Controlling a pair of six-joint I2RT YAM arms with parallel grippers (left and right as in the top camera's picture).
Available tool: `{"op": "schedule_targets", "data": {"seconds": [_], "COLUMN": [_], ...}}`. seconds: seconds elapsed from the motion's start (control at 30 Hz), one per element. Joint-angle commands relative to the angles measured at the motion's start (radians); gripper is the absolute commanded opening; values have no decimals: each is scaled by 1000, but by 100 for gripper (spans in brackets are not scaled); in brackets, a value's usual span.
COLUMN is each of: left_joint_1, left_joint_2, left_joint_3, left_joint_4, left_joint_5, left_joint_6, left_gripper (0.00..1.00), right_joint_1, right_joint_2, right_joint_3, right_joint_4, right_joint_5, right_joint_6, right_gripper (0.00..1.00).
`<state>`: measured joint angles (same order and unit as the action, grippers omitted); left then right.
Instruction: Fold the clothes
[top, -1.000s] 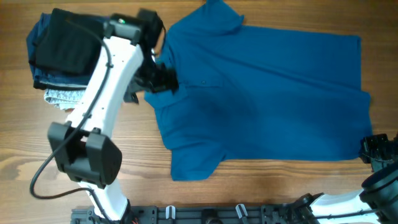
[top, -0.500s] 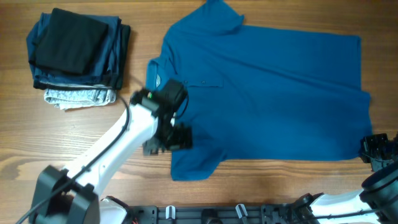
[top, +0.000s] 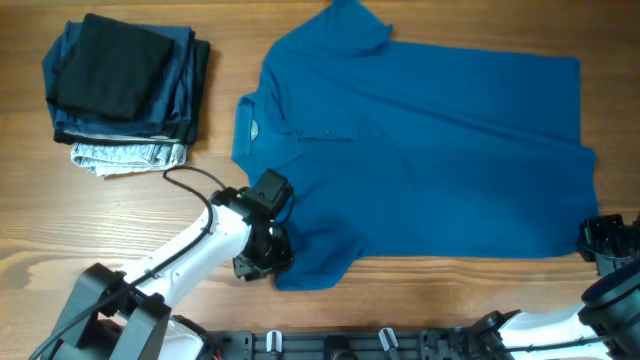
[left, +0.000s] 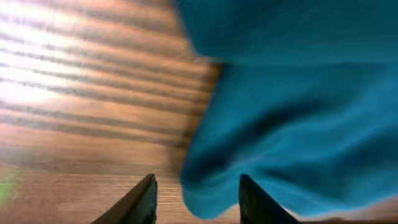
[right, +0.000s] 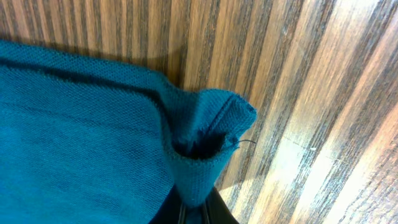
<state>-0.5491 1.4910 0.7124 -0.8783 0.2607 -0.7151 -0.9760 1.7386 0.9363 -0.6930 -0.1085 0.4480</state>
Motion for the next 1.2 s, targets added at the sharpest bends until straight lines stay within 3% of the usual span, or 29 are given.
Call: {"op": "schedule_targets", "data": {"seconds": [0.0,0.07,0.17,0.23,0.3,0.37,0.7,0.8,0.97,1.17], "left_joint_1": [-5,-5,-5,-5,-5,-5,-5,-5,-5,-4], "left_joint_2": [-4,-4,-4,-4,-4,-5,-6,-8,-12,-16], "left_joint_3": [-45,-48,-48,-48,-48,-48,-37,47,265,281], "left_joint_4": [23,24,34,47,54,54,1,-76,-345,-415], "left_joint_5": [12,20,30,51,66,65,102,97,-130,-143], "left_joint_6": [-34,-34,-60,-60,-60,-60,-48,26,31,29], "left_gripper": [34,25,23,8,11,4,4,4,4,4], "right_joint_1": [3,3,3,3,3,3,3,5,64,93], "right_joint_2": [5,5,5,5,5,5,5,5,5,5], "right_joint_3": [-18,-18,-18,-18,-18,-18,3,56,143,245], "right_joint_4": [1,0,0,0,1,1,-46,-100,-177,-266], "right_joint_5": [-20,-19,-19,-19,-19,-20,-11,-13,27,60], "right_joint_6": [0,-3,-4,-4,-3,-3,-2,0,5,8], "right_gripper": [6,7,7,7,7,7,4,4,4,4]}}
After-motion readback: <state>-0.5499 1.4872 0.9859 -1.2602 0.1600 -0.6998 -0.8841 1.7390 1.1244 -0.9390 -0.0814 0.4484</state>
